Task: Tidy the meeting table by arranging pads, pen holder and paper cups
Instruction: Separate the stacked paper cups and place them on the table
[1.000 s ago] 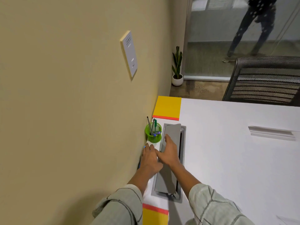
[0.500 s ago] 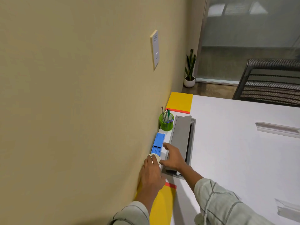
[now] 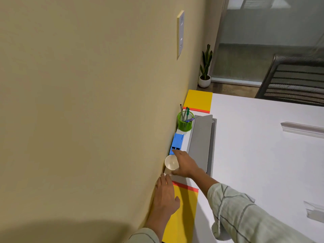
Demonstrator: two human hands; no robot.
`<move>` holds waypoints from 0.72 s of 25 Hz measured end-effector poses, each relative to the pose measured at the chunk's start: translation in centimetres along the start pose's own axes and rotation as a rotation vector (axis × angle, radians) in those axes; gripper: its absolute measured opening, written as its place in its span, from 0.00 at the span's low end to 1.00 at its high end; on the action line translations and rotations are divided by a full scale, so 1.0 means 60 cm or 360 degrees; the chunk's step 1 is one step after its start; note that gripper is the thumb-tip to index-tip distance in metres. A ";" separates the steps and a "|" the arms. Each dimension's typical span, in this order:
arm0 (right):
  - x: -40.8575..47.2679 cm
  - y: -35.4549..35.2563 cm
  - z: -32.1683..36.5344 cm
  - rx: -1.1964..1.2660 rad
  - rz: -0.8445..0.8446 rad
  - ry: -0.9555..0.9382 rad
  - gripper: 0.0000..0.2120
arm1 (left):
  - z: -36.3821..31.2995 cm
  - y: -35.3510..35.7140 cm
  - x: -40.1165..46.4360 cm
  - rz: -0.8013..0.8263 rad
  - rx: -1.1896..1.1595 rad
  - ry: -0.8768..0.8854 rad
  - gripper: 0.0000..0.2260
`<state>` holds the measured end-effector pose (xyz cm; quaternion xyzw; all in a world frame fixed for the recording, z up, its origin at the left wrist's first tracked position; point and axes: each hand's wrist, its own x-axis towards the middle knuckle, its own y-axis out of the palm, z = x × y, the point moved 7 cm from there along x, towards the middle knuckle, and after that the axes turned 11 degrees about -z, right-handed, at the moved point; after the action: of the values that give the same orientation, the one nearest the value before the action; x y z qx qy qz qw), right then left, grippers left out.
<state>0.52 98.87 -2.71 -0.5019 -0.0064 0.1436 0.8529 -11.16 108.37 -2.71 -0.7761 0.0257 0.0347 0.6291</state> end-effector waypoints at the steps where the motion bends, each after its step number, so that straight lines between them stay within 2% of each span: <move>1: 0.003 0.006 0.002 -0.0027 -0.0008 -0.0009 0.46 | 0.006 0.007 -0.003 0.0015 -0.0027 -0.0003 0.42; 4: 0.000 0.009 0.003 -0.0009 -0.0082 0.0036 0.43 | 0.018 0.016 -0.007 0.0024 -0.0141 -0.0023 0.43; 8: -0.026 -0.022 -0.001 0.0111 -0.0250 0.0099 0.43 | 0.015 0.005 -0.006 -0.0112 -0.0370 -0.0150 0.44; 13: -0.072 -0.097 0.005 0.0260 -0.0359 0.0066 0.38 | -0.029 -0.035 0.006 -0.0275 -0.0671 -0.0256 0.46; 18: -0.131 -0.189 0.010 0.0308 -0.0453 0.0004 0.30 | -0.083 -0.074 0.009 -0.0307 -0.1067 -0.0260 0.45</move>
<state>-4.39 92.24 8.33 -0.4115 -0.0623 0.0207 0.9090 -10.15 104.40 2.60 -0.9329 -0.1109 0.0436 0.3399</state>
